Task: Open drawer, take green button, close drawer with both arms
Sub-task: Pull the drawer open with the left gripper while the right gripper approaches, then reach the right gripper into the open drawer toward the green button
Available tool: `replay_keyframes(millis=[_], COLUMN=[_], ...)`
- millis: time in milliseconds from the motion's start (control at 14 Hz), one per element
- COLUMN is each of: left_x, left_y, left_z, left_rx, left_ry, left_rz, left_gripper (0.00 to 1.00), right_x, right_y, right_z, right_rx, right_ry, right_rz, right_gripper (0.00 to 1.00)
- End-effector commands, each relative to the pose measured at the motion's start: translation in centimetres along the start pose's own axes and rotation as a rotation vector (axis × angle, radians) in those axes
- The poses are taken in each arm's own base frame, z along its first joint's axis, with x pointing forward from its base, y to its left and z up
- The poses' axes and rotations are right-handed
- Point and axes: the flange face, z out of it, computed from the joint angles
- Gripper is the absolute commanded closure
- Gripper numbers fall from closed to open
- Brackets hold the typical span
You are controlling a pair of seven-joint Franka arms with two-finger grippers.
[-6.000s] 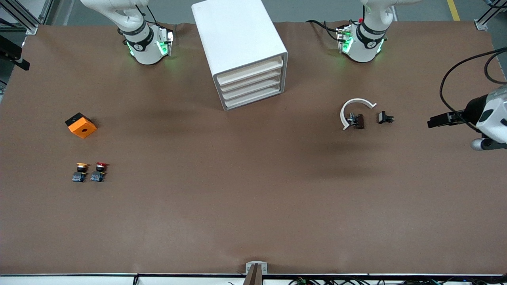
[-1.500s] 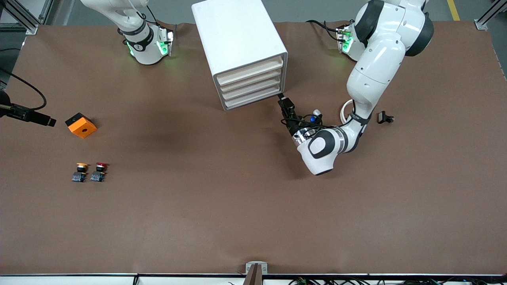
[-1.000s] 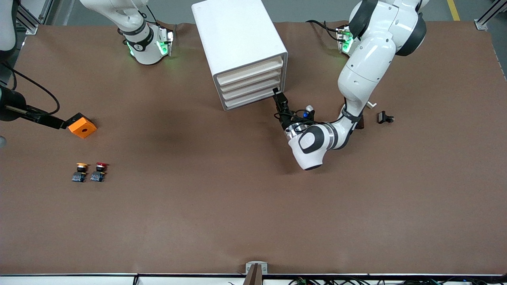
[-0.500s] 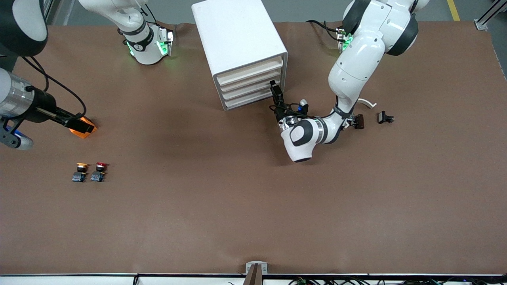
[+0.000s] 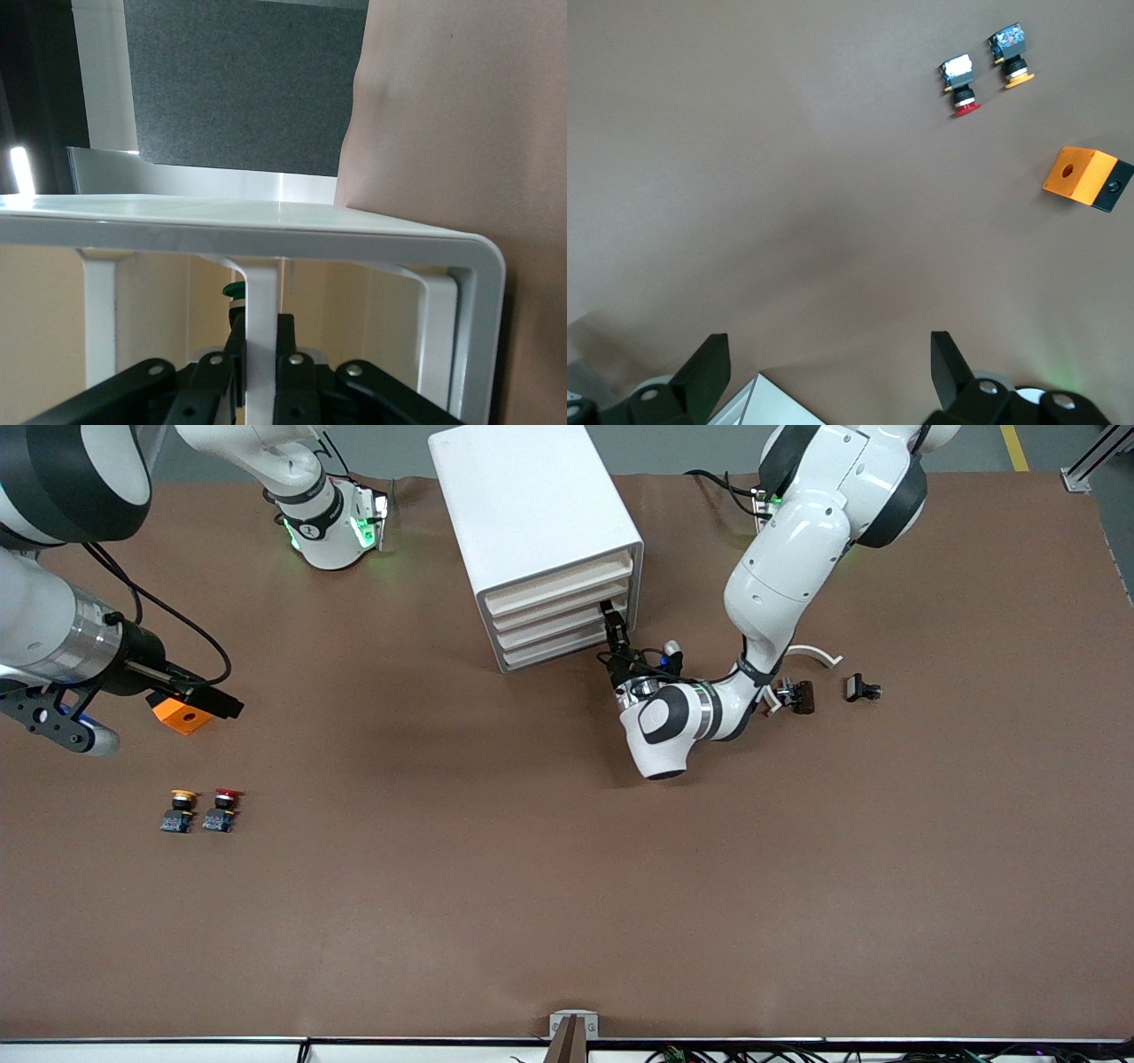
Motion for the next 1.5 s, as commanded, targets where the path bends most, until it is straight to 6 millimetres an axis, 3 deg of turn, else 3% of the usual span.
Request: replay_keyframes(millis=[0, 214, 429, 571, 714, 1214, 1429], left_x=[0.2, 0.9, 2.6, 3.4, 4.3, 6.2, 6.7], left_y=[-0.2, -0.2, 0.1, -0.3, -0.4, -1.3, -1.4], left_z=[-1.0, -2.1, -5.2, -7.3, -9.0, -14.0, -15.0], left_rx=[0.007, 0.005, -0.001, 0.007, 0.011, -0.011, -0.018], left_ry=[-0.027, -0.046, -0.113, -0.171, -0.218, -0.333, -0.351], left_rz=[-0.006, -0.008, -0.007, 0.010, 0.028, 0.065, 0.072], left_gripper=[0.91, 0.90, 0.90, 0.90, 0.90, 0.86, 0.86], right_x=[-0.6, -1.3, -2.6, -2.9, -5.0, -7.6, -8.6], right_y=[-3.6, -7.0, -10.2, -12.6, -15.8, -18.5, -19.6], right_z=[1.1, 2.9, 4.3, 6.5, 8.3, 9.9, 10.8], right_rx=[0.028, 0.018, 0.022, 0.023, 0.014, 0.027, 0.026], right_ry=[0.026, 0.029, 0.049, 0.059, 0.065, 0.016, 0.009], right_rz=[0.007, 0.081, 0.036, 0.049, 0.080, 0.081, 0.107], right_gripper=[0.00, 0.00, 0.00, 0.00, 0.00, 0.00, 0.00])
